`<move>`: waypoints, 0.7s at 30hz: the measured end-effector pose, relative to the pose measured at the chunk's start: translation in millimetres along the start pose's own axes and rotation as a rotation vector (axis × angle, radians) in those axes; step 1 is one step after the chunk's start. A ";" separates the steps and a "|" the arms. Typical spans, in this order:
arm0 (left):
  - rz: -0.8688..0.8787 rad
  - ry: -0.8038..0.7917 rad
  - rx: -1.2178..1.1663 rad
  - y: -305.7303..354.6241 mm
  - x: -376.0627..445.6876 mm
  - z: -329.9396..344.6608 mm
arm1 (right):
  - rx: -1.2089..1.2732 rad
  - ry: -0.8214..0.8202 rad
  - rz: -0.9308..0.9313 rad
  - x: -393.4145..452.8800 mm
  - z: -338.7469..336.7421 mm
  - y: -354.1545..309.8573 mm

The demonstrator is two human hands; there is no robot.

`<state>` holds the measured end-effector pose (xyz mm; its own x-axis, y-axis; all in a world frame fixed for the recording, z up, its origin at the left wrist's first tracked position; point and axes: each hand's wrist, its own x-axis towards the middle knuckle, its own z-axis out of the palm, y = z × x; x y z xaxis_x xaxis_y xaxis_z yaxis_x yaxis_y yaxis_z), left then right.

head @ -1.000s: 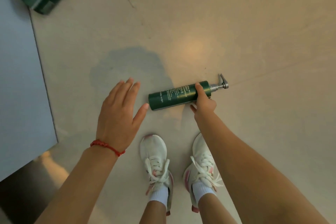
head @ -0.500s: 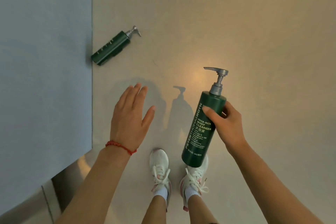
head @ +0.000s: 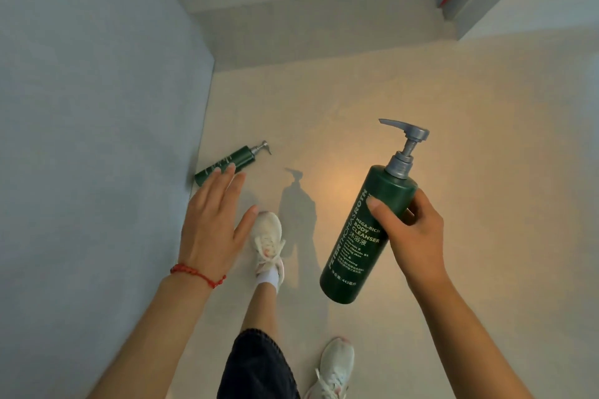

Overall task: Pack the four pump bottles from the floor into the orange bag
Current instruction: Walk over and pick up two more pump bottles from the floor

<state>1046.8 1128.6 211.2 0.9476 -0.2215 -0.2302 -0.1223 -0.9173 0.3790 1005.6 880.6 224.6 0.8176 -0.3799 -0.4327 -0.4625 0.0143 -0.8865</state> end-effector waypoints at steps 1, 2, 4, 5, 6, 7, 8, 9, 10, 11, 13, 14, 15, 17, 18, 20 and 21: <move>0.003 -0.018 -0.003 -7.4 11.6 -4.3 | 0.000 0.010 0.004 9.4 8.6 -5.7; 0.006 -0.036 -0.009 -15.2 24.6 -8.3 | 0.003 0.024 0.003 19.5 17.5 -10.4; 0.017 -0.070 -0.016 -30.7 50.6 -14.7 | 0.003 0.041 0.008 39.5 36.6 -17.6; 0.031 -0.082 -0.008 -38.4 63.5 -16.5 | 0.005 0.044 0.012 49.7 47.3 -20.6; 0.050 -0.091 0.003 -46.0 76.9 -17.5 | 0.009 0.048 0.014 60.3 58.0 -23.0; 0.071 -0.094 0.016 -53.4 91.0 -17.6 | 0.013 0.053 0.012 71.6 68.3 -24.5; 0.092 -0.094 0.028 -60.6 106.0 -16.5 | 0.011 0.052 0.008 83.1 78.2 -24.6; 0.108 -0.094 0.038 -68.0 121.0 -13.6 | 0.005 0.044 0.003 94.3 87.2 -22.3; 0.119 -0.092 0.045 -76.1 135.1 -8.7 | -0.002 0.031 0.002 104.9 95.5 -18.2; 0.124 -0.091 0.047 -84.9 148.8 -1.2 | -0.009 0.020 0.004 115.8 103.7 -13.0; 0.126 -0.086 0.049 -103.6 175.1 18.6 | -0.028 0.006 -0.001 139.1 117.9 1.3; 0.124 -0.094 0.049 -114.6 187.4 33.9 | -0.040 -0.004 0.003 151.7 124.3 13.3; 0.117 -0.103 0.049 -123.4 196.9 46.1 | -0.046 -0.011 0.004 161.6 128.4 21.6; 0.060 -0.148 0.048 -145.9 211.8 76.6 | -0.059 -0.012 0.015 181.7 135.5 44.0; 0.017 -0.176 0.046 -159.0 218.7 94.5 | -0.070 -0.010 0.013 193.1 138.7 57.7; -0.046 -0.238 0.049 -184.5 228.7 130.7 | -0.092 -0.023 0.005 212.5 143.1 86.3; -0.067 -0.268 0.048 -196.4 232.3 148.6 | -0.097 -0.027 0.005 220.2 144.4 100.9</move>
<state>1247.1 1208.1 -49.9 0.8432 -0.2337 -0.4841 -0.0822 -0.9460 0.3135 1188.6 932.0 16.2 0.8234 -0.3550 -0.4427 -0.4968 -0.0740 -0.8647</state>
